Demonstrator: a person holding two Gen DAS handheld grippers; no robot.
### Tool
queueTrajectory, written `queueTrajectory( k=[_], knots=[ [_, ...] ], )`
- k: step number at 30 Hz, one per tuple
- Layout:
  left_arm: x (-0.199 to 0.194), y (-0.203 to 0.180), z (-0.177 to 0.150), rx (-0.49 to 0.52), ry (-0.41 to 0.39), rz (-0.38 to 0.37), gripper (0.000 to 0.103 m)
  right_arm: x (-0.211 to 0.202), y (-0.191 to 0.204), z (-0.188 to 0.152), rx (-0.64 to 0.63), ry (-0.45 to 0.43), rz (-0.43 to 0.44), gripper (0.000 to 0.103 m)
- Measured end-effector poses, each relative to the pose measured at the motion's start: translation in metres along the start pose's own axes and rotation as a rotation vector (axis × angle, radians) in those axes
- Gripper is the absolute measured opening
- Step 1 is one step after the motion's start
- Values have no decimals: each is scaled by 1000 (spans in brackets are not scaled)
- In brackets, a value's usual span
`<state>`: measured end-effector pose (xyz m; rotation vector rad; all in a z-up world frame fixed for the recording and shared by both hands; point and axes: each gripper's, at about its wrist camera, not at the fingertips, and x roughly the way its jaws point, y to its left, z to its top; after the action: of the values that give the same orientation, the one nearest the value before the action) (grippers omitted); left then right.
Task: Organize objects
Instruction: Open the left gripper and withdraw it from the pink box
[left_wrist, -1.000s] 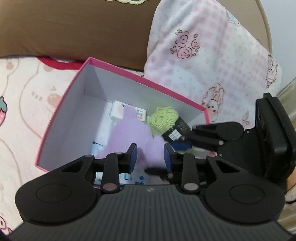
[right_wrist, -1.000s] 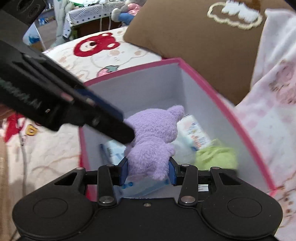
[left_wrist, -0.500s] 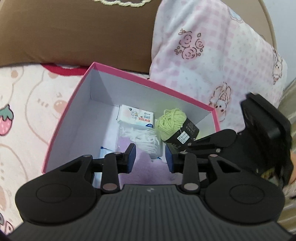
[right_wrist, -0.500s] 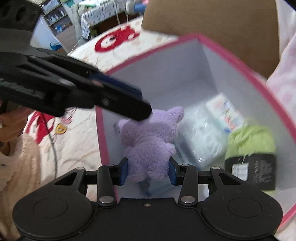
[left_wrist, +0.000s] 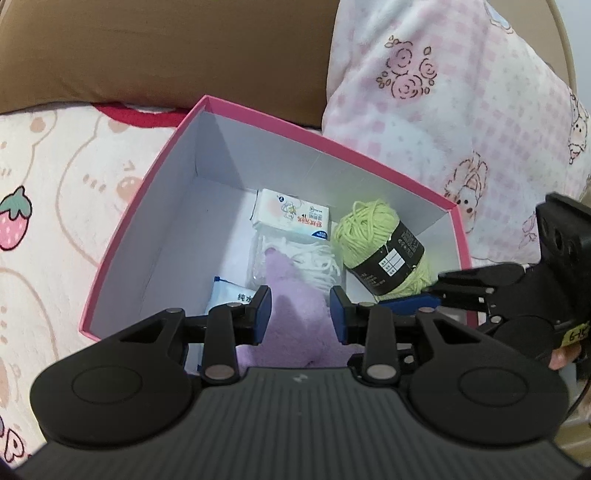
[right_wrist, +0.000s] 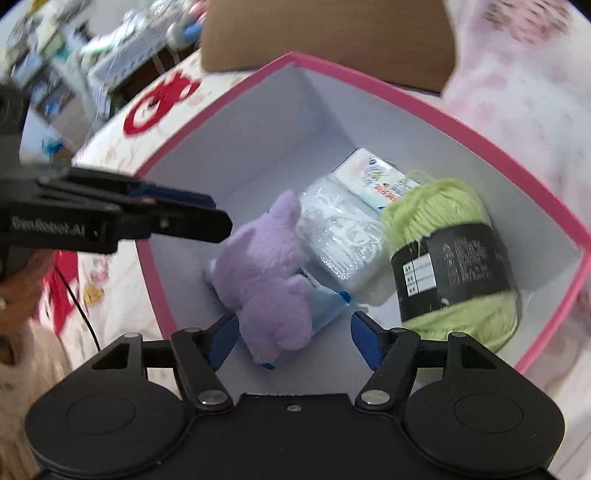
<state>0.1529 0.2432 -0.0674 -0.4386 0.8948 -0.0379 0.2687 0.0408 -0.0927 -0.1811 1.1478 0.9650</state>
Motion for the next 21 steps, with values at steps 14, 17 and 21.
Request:
queueTrajectory(
  k=[14, 17, 21],
  knots=[
    [11, -30, -4, 88, 36, -13, 21, -19, 35, -18, -38, -186, -233, 28],
    [-1, -39, -5, 98, 22, -3, 21, -40, 47, -26, -47, -217, -243, 31],
    [-14, -57, -5, 104, 27, 2, 21, -59, 52, -35, -19, -230, -247, 31]
  ],
)
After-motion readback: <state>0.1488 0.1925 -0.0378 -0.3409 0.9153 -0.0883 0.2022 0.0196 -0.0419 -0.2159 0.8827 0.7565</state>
